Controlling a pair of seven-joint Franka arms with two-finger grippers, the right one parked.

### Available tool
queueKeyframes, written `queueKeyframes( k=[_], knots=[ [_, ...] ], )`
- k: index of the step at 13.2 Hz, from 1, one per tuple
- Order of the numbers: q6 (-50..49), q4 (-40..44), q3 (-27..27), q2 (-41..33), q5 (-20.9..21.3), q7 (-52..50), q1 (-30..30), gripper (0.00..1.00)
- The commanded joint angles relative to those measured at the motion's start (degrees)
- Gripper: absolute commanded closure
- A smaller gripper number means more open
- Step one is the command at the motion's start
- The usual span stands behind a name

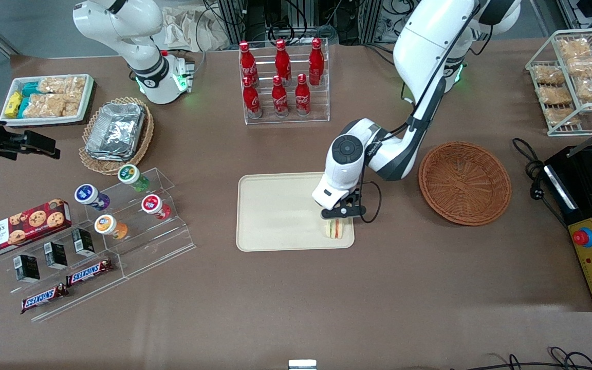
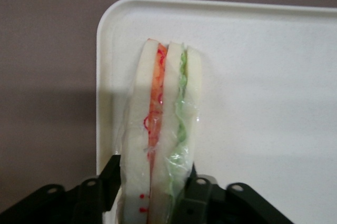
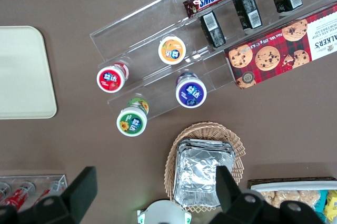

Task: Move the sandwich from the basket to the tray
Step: 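Lower the sandwich onto the beige tray and open the left gripper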

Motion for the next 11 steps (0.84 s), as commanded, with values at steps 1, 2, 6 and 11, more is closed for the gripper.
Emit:
queueKeyframes(
  k=[1, 2, 6, 11],
  knots=[
    [0.52, -1.16, 0.54, -1.01, 0.70, -0.58, -0.23, 0.01],
    [0.26, -1.16, 0.71, -1.71, 0.70, -0.48, -0.14, 0.01],
    [-4.12, -0.99, 0.71, -5.31, 0.52, 1.45, 1.53, 0.01],
    [-15.71, 3.22, 2.29, -10.41, -0.44, 4.78, 3.01, 0.01]
  ],
)
